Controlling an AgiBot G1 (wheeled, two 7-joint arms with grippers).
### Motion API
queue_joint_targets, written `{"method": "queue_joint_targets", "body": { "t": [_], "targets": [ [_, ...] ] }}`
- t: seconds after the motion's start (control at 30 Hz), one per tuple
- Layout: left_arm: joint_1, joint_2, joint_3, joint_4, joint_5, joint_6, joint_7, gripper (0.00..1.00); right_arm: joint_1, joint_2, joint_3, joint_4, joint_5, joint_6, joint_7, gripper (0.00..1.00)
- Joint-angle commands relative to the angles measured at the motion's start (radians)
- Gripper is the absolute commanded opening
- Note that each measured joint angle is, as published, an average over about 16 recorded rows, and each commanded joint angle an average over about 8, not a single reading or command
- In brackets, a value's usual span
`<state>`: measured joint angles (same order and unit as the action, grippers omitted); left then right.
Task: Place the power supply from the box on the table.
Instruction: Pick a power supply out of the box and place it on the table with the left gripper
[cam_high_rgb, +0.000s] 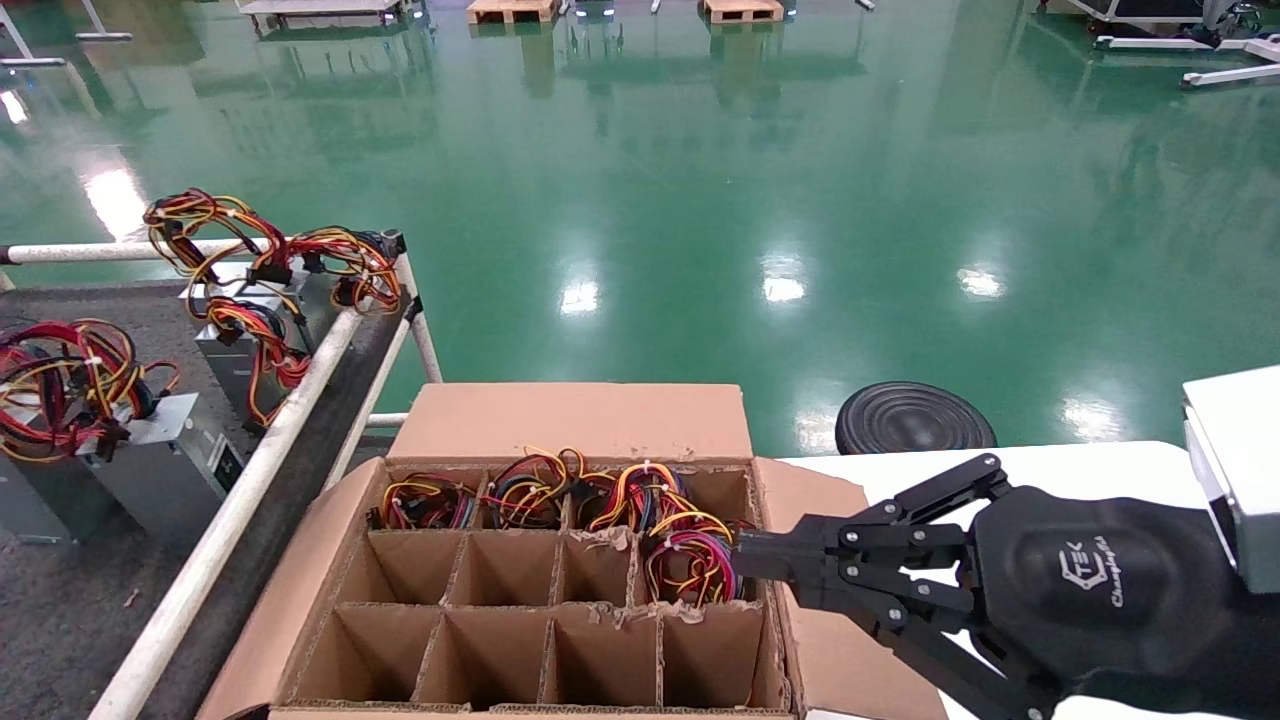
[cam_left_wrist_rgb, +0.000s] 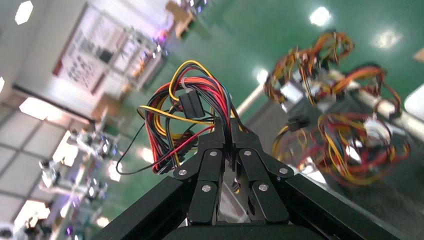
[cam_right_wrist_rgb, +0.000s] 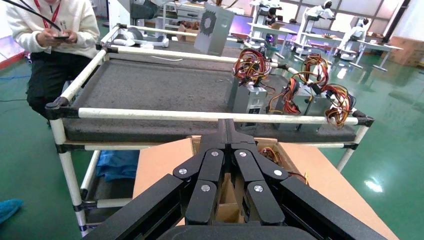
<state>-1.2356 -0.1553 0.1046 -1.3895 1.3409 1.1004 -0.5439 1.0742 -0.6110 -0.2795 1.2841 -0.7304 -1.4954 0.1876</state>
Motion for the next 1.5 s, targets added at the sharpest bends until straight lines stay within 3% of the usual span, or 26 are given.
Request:
{"method": "queue_joint_targets", "body": {
  "t": [0.03, 0.37, 0.67, 1.5],
  "targets": [
    [0.001, -0.021, 0.018, 0.002, 0.008, 0.007, -0.026, 0.0, 0.0, 0.0, 0.0, 0.0, 0.0, 0.0, 0.0, 0.0],
    [-0.001, -0.071, 0.162, 0.001, -0.077, 0.043, -0.124, 0.0, 0.0, 0.0, 0.0, 0.0, 0.0, 0.0, 0.0, 0.0],
    [-0.034, -0.098, 0.288, -0.003, -0.153, 0.066, -0.147, 0.0, 0.0, 0.0, 0.0, 0.0, 0.0, 0.0, 0.0, 0.0],
    [-0.104, -0.022, 0.565, -0.015, -0.339, -0.004, -0.004, 0.0, 0.0, 0.0, 0.0, 0.0, 0.0, 0.0, 0.0, 0.0]
  ]
}}
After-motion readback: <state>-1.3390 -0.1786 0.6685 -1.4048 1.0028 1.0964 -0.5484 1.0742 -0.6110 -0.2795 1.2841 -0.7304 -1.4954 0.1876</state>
